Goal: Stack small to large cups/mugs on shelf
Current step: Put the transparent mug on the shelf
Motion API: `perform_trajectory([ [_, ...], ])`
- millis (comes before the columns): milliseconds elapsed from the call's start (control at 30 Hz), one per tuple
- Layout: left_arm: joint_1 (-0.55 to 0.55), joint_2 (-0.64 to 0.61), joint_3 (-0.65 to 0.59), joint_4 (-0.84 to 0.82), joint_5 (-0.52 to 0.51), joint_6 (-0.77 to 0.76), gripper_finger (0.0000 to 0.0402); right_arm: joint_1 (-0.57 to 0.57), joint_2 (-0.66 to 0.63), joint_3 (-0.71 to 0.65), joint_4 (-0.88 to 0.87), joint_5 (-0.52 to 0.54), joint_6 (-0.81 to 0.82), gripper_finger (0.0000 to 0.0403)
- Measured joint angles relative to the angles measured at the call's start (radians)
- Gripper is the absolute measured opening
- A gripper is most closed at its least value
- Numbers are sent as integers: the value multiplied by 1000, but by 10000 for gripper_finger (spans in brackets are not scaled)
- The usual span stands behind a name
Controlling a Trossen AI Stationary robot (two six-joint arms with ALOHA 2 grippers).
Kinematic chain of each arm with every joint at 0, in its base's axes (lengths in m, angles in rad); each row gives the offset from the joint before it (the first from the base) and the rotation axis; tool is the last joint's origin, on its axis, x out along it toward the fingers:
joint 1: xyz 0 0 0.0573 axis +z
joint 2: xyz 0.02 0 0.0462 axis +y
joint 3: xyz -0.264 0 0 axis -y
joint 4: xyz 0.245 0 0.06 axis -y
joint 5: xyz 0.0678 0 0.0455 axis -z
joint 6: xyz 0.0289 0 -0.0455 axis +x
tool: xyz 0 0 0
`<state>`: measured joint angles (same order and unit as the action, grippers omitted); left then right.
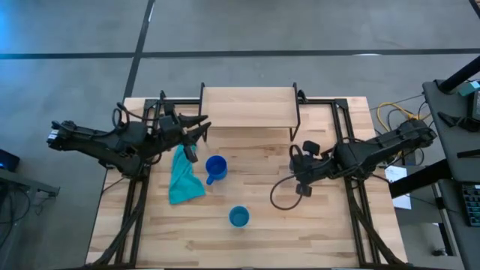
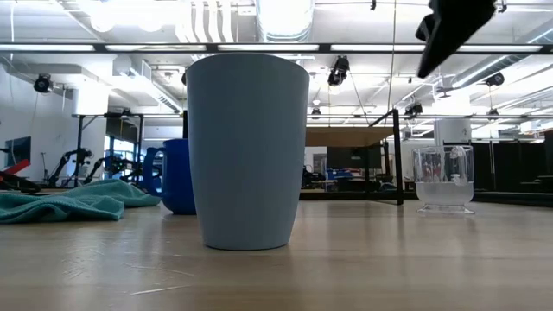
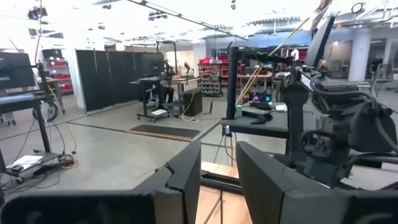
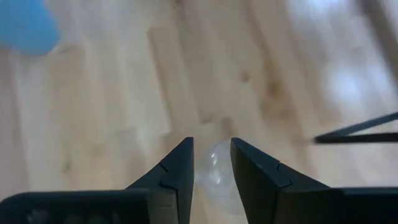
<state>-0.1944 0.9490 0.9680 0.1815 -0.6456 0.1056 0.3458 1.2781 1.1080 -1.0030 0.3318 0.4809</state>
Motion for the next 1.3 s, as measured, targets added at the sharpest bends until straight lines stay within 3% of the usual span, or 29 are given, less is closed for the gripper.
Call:
perform_trajectory([
  [233,0,23,-1,52,0,-47,89,0,-13,0,-70,-105,41,100],
  [567,-2,67,-4,50,27,-49,89,0,-20,0,-73,-130,43,93],
  [933,-3,77,-6,48,142,-129,89,0,-14,0,-70,-134,122,86],
  [1100,-3,76,-7,50,220,-129,89,0,-14,-12,-68,-133,106,100],
  [1300,-3,85,-6,47,227,-127,89,0,-14,-44,-67,-129,103,127],
])
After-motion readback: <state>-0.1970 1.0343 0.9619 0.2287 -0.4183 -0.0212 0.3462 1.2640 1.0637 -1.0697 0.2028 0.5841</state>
